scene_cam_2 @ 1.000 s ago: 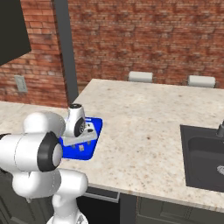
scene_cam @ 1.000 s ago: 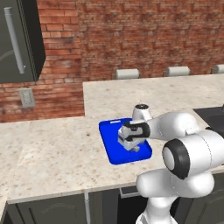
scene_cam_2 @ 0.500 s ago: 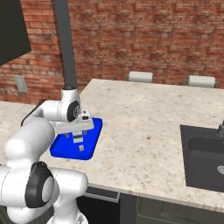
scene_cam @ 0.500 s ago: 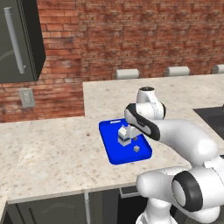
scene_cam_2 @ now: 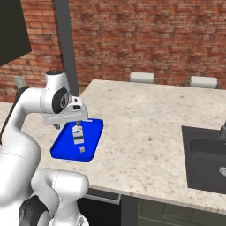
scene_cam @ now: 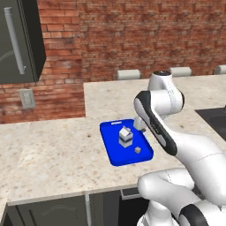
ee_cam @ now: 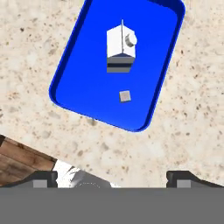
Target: Take out the milk from the fridge and place it on the tray on the counter. Then take the sugar cube near the tray and place it in the tray.
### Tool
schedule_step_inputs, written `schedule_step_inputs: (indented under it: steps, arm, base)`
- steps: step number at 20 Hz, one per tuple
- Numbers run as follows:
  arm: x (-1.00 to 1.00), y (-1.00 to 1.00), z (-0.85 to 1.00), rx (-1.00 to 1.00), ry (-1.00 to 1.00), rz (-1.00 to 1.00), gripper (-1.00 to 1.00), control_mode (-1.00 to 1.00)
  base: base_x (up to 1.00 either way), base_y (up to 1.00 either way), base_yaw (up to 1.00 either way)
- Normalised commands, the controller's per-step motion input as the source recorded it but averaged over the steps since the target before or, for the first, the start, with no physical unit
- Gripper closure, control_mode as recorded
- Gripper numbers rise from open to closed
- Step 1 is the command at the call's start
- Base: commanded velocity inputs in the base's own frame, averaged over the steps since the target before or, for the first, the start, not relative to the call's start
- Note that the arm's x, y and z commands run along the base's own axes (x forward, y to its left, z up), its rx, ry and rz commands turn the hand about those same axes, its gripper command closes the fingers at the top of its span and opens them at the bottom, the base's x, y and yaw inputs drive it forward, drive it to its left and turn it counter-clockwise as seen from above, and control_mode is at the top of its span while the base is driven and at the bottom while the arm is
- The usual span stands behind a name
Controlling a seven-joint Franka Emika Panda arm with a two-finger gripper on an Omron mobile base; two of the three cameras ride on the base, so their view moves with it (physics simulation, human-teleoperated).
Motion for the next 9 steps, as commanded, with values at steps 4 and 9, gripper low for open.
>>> schedule_step_inputs:
  steps: [4,9]
  arm:
    - [-0.57,0.00,1.00,0.00,-0.15,-0.02,-1.00,-1.00]
    - [-0.55,0.00,1.00,0.00,-0.17,-0.03,-1.00,-1.00]
  base:
    - [0.00,0.00,0.00]
    - [0.00,0.00,0.00]
